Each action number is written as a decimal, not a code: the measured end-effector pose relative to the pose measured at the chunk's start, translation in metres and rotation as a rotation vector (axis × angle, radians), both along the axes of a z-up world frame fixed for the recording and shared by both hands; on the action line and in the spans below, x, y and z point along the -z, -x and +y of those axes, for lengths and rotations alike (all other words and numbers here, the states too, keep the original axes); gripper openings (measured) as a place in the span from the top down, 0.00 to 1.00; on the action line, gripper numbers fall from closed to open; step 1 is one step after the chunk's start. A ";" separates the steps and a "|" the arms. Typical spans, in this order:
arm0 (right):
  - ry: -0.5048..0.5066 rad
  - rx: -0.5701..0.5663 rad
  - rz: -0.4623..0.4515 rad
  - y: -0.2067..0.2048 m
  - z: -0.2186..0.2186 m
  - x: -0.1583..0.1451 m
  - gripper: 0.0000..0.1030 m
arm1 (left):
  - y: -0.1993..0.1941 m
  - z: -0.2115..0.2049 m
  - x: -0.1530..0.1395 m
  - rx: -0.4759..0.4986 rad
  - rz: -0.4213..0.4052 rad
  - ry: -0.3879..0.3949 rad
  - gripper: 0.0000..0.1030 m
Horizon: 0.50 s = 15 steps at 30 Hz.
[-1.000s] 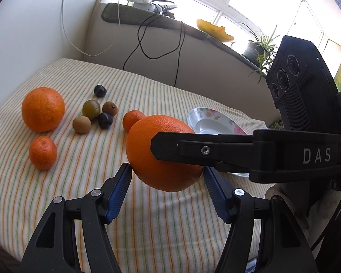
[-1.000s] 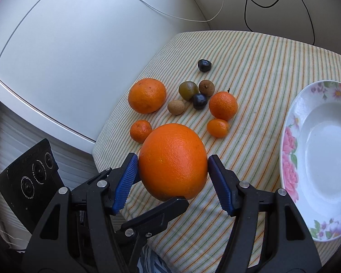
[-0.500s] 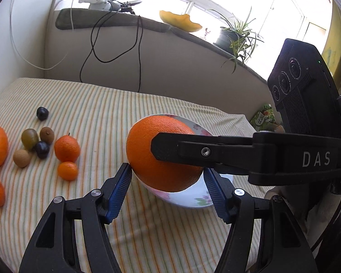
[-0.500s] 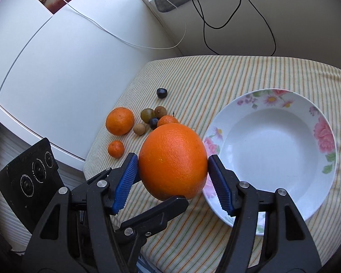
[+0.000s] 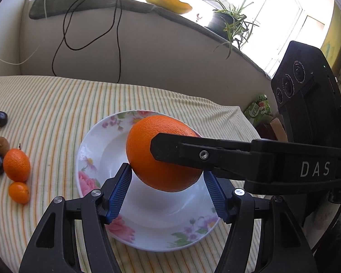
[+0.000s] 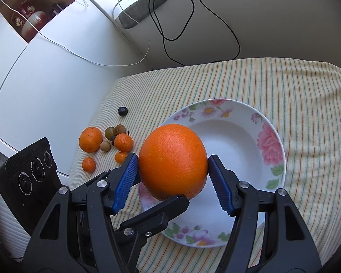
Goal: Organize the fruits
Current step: 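Carry the large orange into the white floral plate and open the right tool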
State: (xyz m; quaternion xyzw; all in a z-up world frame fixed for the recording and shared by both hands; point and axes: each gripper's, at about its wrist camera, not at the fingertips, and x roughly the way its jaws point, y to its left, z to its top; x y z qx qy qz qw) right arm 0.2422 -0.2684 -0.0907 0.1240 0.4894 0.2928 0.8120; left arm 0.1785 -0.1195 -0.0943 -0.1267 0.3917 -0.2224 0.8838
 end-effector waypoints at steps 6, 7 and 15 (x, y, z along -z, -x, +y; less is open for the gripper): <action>0.002 0.021 0.001 -0.008 -0.011 0.003 0.35 | -0.010 -0.012 0.000 0.005 -0.005 -0.033 0.37; 0.005 0.023 -0.001 -0.010 -0.012 0.004 0.35 | -0.011 -0.014 0.001 0.005 -0.007 -0.042 0.37; 0.047 0.037 0.004 -0.015 -0.010 0.012 0.35 | -0.012 -0.017 -0.002 0.005 -0.044 -0.073 0.39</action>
